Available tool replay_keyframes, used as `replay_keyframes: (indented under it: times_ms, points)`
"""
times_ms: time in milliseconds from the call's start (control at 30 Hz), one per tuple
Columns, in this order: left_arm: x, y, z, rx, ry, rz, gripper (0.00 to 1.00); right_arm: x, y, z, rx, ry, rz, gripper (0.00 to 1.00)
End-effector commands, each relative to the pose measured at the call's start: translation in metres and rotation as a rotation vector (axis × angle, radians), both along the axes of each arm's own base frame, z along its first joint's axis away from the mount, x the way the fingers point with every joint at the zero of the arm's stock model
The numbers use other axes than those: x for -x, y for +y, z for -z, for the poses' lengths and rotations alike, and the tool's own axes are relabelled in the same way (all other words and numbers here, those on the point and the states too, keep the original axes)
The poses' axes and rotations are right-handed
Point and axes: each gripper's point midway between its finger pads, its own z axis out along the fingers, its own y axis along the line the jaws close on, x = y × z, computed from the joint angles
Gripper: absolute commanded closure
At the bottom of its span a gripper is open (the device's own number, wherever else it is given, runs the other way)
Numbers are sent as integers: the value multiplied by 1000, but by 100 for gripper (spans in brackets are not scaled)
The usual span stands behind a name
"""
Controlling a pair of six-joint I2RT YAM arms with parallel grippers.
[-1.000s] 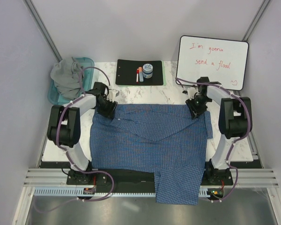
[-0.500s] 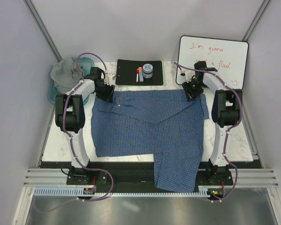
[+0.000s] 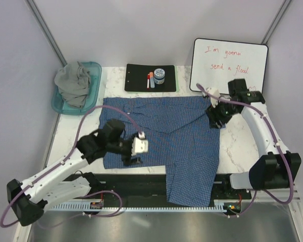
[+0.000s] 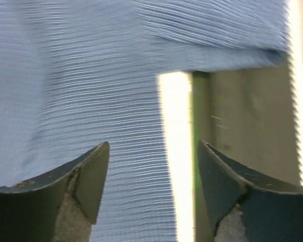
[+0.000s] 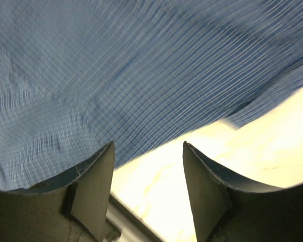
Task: Fold and stack the long sleeve shirts
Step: Fold the shirt
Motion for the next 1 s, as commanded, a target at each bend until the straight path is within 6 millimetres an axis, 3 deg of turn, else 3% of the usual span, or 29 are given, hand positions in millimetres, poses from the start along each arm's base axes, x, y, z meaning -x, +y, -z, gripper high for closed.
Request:
replay_keyframes:
  times_ms: [0,33,100,133,233,300,367,433,467,533,733,867,900,967]
  points:
    - [39,-9,57,-180,-14,129,26,64,-18,51,119,118,-225,38]
    - [43,-9,68,-212,-7,137,28,86,-25,67,157,172,-259,38]
    - [40,-10,77,-234,-6,109,32,102,-33,72,208,125,-361,39]
    - [44,-2,88,-256,0,109,33,117,-37,80,227,129,-391,39]
    - [44,23,104,-288,-27,63,33,139,-42,97,265,125,-520,39]
    - [32,42,107,-300,-3,-23,33,150,-45,107,292,130,-586,38]
    - [5,59,95,-285,5,-125,33,153,-46,113,312,139,-616,37]
    - [-6,72,87,-326,14,-160,33,158,-42,120,313,182,-653,36]
    - [-13,81,85,-327,32,-180,33,159,-40,120,309,192,-663,36]
    - [-6,94,86,-351,82,-170,33,159,-32,115,294,191,-704,36]
    - [-12,134,119,-451,142,-270,31,134,-10,136,332,198,-675,38]
    - [-49,156,117,-422,139,-429,31,114,15,128,227,240,-609,40]
    - [-56,158,120,-426,169,-446,31,102,21,118,207,216,-586,39]
    - [-94,162,101,-365,147,-546,31,89,32,113,139,232,-550,39]
